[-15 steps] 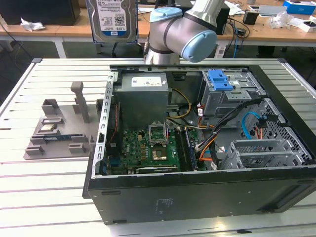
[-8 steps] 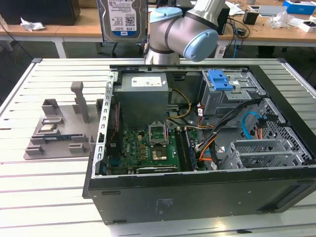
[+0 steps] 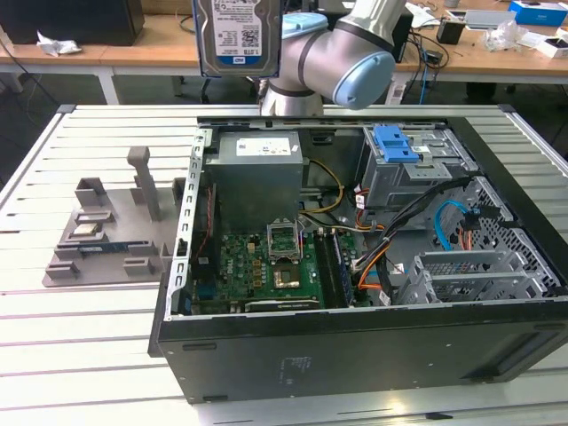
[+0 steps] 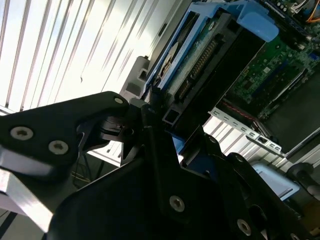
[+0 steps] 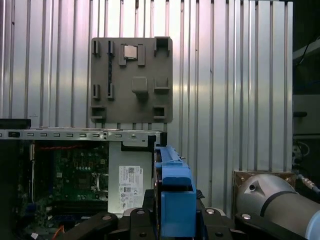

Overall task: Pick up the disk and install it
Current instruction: 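Pick up the disk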

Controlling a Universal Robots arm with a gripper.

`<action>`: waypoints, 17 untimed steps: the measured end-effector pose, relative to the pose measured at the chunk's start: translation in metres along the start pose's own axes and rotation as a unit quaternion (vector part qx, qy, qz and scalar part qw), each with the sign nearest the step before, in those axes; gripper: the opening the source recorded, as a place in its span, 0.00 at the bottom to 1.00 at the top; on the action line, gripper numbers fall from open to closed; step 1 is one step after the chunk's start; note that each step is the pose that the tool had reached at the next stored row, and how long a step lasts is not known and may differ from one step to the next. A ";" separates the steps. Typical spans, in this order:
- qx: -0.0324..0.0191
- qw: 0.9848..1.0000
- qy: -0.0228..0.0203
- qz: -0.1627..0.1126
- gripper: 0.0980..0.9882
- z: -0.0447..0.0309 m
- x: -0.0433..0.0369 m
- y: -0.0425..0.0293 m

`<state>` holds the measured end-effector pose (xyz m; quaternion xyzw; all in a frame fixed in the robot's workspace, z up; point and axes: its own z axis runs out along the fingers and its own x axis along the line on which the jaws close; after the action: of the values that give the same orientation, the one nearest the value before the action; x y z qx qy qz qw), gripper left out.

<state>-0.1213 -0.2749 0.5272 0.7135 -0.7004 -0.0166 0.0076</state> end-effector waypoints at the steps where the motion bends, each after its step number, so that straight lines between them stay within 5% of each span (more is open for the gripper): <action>1: 0.000 1.000 0.000 0.000 0.30 -0.0001 0.0001 -0.0040; 4: 0.000 1.000 0.000 0.000 0.30 -0.0004 0.0002 -0.0114; 14: 0.000 1.000 0.000 0.000 0.30 -0.0004 0.0005 -0.0128; 17: 0.000 1.000 0.000 0.000 0.30 -0.0004 0.0129 -0.0126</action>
<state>-0.1084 -0.2875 0.5271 0.7135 -0.7004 -0.0165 0.0078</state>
